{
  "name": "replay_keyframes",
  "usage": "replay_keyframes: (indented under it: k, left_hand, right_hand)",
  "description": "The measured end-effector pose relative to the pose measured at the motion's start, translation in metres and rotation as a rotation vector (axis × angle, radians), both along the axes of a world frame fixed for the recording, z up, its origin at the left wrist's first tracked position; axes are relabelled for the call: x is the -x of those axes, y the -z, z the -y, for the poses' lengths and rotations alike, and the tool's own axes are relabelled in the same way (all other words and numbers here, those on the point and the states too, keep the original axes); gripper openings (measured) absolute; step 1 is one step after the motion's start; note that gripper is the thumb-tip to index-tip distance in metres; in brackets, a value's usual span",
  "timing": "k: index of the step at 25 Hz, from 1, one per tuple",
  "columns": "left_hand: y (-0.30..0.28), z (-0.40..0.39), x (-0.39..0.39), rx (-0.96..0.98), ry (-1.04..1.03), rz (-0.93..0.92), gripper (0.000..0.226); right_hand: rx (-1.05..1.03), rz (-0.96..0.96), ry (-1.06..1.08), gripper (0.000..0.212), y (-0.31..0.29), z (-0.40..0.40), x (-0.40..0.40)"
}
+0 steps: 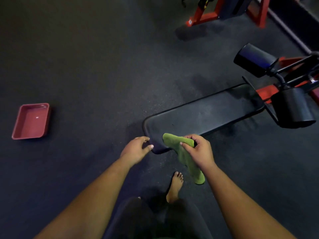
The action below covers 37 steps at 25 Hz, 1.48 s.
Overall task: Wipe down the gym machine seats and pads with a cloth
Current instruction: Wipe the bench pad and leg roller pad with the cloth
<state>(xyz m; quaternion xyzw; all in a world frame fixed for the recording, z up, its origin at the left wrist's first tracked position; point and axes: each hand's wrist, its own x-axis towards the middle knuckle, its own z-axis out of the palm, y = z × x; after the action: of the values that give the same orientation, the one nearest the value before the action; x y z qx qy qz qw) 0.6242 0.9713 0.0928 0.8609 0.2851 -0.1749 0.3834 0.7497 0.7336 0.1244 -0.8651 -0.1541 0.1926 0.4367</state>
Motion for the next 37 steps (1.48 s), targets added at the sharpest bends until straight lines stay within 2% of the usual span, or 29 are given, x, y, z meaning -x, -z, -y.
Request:
replay_keyframes:
  k: [4,7,9,11,12,15,18,23,27,31,34,37]
  left_hand:
    - [0.063,0.001,-0.043,-0.041,-0.005,-0.055,0.062]
    - [0.129,-0.005,-0.069,-0.067,-0.033,-0.051,0.066]
    - [0.181,-0.015,-0.085,-0.11,-0.034,-0.067,0.068]
    - [0.229,-0.027,-0.093,-0.185,0.004,-0.068,0.07]
    - [0.245,-0.031,-0.094,-0.218,0.023,-0.065,0.072]
    - [0.289,-0.04,-0.093,-0.262,0.053,-0.028,0.076]
    - [0.315,-0.042,-0.081,-0.277,0.1,0.048,0.075]
    - [0.33,-0.058,-0.055,-0.269,0.167,0.092,0.073]
    - [0.335,-0.065,-0.05,-0.276,0.193,0.126,0.072]
    - [0.342,-0.067,-0.051,-0.269,0.197,0.146,0.072]
    - [0.333,-0.065,-0.05,-0.26,0.187,0.113,0.072]
    - [0.322,-0.063,-0.057,-0.253,0.18,0.103,0.072]
  right_hand:
    - [0.118,0.338,-0.032,0.022,0.045,-0.014,-0.065]
    - [0.203,0.514,-0.174,0.029,0.106,-0.042,-0.093]
    - [0.35,0.401,-0.388,0.032,0.168,-0.063,-0.098]
    - [0.559,0.202,-0.646,0.046,0.226,-0.074,-0.086]
    - [0.629,0.193,-0.707,0.054,0.247,-0.075,-0.083]
    - [0.679,0.385,-0.554,0.067,0.289,-0.084,-0.102]
    - [0.812,0.316,-0.537,0.083,0.321,-0.105,-0.122]
    - [0.825,0.345,-0.579,0.074,0.329,-0.115,-0.061]
    - [0.743,0.444,-0.739,0.064,0.339,-0.171,-0.104]
    - [0.706,0.451,-0.583,0.057,0.349,-0.222,-0.128]
    - [0.677,0.37,-0.564,0.061,0.336,-0.168,-0.075]
    - [0.738,0.317,-0.652,0.066,0.317,-0.099,-0.026]
